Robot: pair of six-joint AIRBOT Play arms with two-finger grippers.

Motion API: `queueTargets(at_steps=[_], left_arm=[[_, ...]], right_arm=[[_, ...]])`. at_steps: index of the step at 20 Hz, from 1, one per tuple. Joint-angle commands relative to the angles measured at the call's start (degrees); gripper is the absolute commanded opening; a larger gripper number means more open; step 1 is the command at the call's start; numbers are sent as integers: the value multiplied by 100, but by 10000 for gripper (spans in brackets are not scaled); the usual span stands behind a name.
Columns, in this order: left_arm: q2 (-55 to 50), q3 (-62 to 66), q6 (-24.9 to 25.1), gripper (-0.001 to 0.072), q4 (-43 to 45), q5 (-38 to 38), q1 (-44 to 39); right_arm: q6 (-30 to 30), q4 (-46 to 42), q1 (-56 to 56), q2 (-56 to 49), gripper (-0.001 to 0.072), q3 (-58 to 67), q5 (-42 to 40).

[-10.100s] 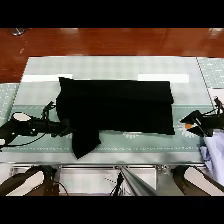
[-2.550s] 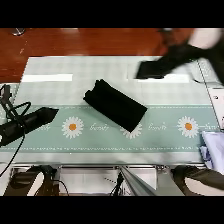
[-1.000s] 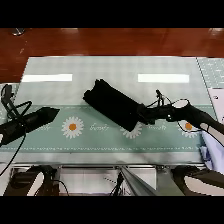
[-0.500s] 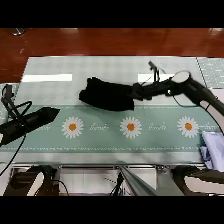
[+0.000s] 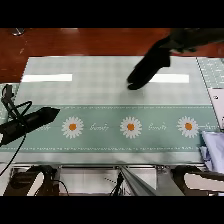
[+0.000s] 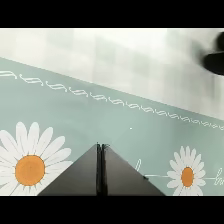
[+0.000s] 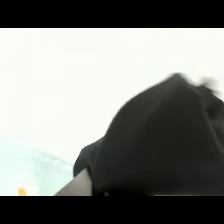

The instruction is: Fold the shirts.

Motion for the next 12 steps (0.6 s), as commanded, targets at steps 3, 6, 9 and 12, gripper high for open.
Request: queueTargets(at_steps=[3, 6, 9, 12], left_arm=[[-4, 0, 4, 22, 2, 2, 4], [-4, 0, 4, 23, 2, 4, 4], [-4, 0, 151, 23, 4, 20, 4], [-4, 0, 153, 23, -4, 22, 4]], right_arm=[[581, -487, -1720, 302, 19, 599, 1128], [638, -507, -2693, 437, 20, 599, 1939], [636, -861, -3370, 660, 20, 597, 2538], [640, -1257, -3829, 1021, 20, 511, 2758]])
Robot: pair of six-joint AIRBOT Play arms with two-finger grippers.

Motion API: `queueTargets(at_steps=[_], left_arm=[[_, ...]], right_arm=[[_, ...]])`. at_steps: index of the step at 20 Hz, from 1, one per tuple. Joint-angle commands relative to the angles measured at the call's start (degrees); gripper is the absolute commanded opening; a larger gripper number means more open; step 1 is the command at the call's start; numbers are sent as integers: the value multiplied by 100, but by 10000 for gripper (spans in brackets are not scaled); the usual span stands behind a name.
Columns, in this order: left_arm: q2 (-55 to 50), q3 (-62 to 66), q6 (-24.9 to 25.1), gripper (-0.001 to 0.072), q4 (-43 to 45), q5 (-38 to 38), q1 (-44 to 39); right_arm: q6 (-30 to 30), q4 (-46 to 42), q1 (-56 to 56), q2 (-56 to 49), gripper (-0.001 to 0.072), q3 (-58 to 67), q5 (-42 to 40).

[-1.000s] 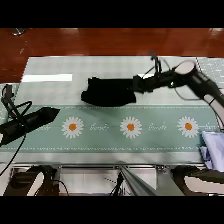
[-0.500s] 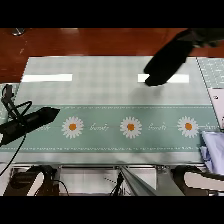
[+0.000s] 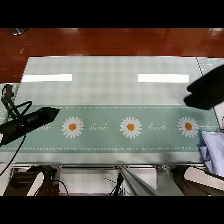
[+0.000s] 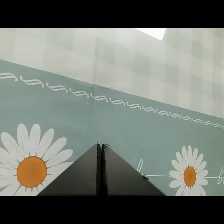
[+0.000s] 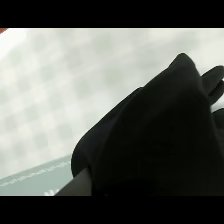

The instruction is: Fold the shirts.

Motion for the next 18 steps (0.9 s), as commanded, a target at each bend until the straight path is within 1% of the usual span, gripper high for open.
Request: queueTargets(at_steps=[1, 3, 6, 11, 13, 16, 18], left_arm=[[-4, 0, 46, 23, -28, 4, 4], [-4, 0, 44, 23, -46, 11, 4], [-4, 0, 46, 23, -44, 22, 4], [-4, 0, 44, 23, -46, 372, 4], [-4, 0, 46, 23, -44, 483, 4], [-4, -2, 46, 23, -44, 627, 4], [-4, -2, 44, 23, -44, 632, 4]], right_arm=[[31, -439, -654, 420, 20, -68, 433], [2, -1045, -826, 723, 20, -192, 435], [-258, -2015, -1060, 1292, 20, -739, 435], [-238, -2658, -1845, 2175, 21, -1952, 426], [-101, -2964, -2199, 2503, 20, -2450, 422], [153, -3884, -2570, 3021, 21, -3254, 422], [240, -4120, -2750, 3235, 22, -3742, 424]])
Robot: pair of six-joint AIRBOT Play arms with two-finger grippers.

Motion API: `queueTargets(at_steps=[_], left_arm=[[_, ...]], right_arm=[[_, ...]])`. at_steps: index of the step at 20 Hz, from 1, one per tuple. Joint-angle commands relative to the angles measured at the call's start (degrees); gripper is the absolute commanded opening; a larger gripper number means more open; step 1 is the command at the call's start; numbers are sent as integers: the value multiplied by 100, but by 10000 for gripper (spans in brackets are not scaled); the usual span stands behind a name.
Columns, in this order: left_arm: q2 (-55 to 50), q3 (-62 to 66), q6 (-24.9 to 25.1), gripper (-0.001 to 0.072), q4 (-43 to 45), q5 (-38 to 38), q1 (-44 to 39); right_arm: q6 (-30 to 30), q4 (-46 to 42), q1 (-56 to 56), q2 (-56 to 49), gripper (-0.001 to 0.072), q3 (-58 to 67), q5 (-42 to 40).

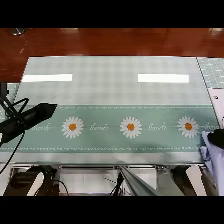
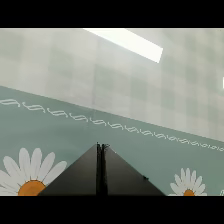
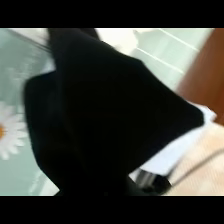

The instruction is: Fold the shirts.

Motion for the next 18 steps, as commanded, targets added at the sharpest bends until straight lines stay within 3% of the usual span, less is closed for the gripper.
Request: queueTargets(at_steps=[1, 2, 3, 8, 10, 11, 13, 14, 16, 18], left_arm=[[-4, -2, -2, 23, 2, 114, 4], [-4, -2, -2, 23, 2, 114, 4], [-4, -2, -2, 23, 2, 114, 4], [-4, 0, 90, 23, 20, 498, 7], [-4, 20, 363, 23, 15, 1250, 7], [-31, 94, 361, 23, 2, 1593, 7], [-321, 730, 396, 23, 4, 1657, 4], [-579, 1189, 481, 23, 2, 1432, 2], [-1276, 2315, 520, 23, -31, 734, -13], [-2079, 3550, 669, 22, -101, -160, -275]], right_arm=[[227, -706, -352, 442, 155, -916, 22], [254, -739, -350, 507, 482, -1128, 22], [284, -767, -350, 564, 576, -1316, 17], [289, -621, -350, 332, 575, -1388, -420], [160, -70, -254, 72, 546, -1036, -927], [52, 186, -94, -81, 477, -754, -1189], [-59, 1027, 466, -391, 97, -17, -1982], [-225, 1655, 833, -494, 21, 278, -2540], [-415, 2933, 1847, -673, 21, 619, -3891], [-743, 3480, 3051, -894, 21, 654, -4485]])
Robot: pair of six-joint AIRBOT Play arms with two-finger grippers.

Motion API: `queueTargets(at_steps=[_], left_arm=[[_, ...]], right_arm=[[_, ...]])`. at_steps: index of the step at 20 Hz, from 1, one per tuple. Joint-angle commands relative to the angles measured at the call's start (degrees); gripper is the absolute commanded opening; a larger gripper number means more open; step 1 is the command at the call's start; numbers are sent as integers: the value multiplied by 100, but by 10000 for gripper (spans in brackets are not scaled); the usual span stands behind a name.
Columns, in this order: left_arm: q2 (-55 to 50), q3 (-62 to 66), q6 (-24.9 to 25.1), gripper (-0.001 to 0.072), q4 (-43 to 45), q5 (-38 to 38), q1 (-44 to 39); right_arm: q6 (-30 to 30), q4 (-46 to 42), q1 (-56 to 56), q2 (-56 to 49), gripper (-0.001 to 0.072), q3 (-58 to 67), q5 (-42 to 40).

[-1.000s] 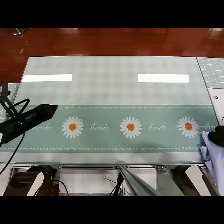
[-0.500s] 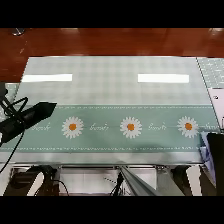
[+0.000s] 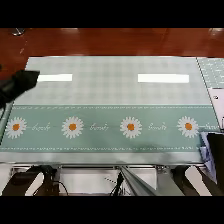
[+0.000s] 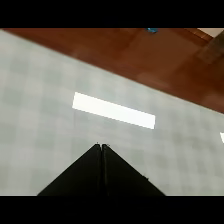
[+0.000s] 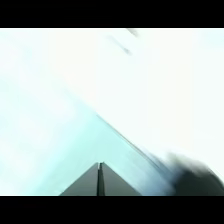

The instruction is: Fold the shirts.

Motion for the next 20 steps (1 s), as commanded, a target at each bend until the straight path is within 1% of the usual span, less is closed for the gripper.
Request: queueTargets(at_steps=[1, 3, 4, 5, 6, 7, 8, 10, 13, 15, 20], left_arm=[[-1187, 1829, 341, 21, -68, -1331, -428], [-1768, 2409, 431, 20, 199, -1958, -1067], [-1958, 2433, 415, 19, 662, -2085, -1392], [-2124, 2306, 125, 19, 1314, -2138, -1705], [-2247, 2116, -310, 20, 1878, -2116, -1893], [-2393, 1928, -621, 20, 2347, -2129, -1978], [-2524, 1810, -785, 20, 2638, -2194, -1967], [-2730, 1784, -822, 21, 2789, -2319, -1849], [-2767, 1784, -824, 22, 2789, -2153, -1652], [-2769, 1784, -876, 22, 2754, -2205, -1615], [-2769, 1781, -883, 22, 2743, -2201, -1620]], right_arm=[[-531, 1283, 1943, -466, 21, 326, -1314], [-632, 608, 3152, -925, 21, 192, -772], [-629, 140, 3716, -1156, 21, -87, -741], [-522, -315, 4192, -1357, 21, -514, -857], [-319, -634, 4529, -1521, 21, -935, -1003], [-111, -890, 4754, -1665, 21, -1287, -1139], [125, -1067, 4868, -1808, 21, -1547, -1209], [337, -1091, 4865, -2002, 20, -1641, -1209], [323, -1167, 4865, -1939, 20, -1639, -1451], [326, -1202, 4865, -1884, 21, -1639, -1320], [326, -1198, 4865, -1873, 21, -1639, -1316]])
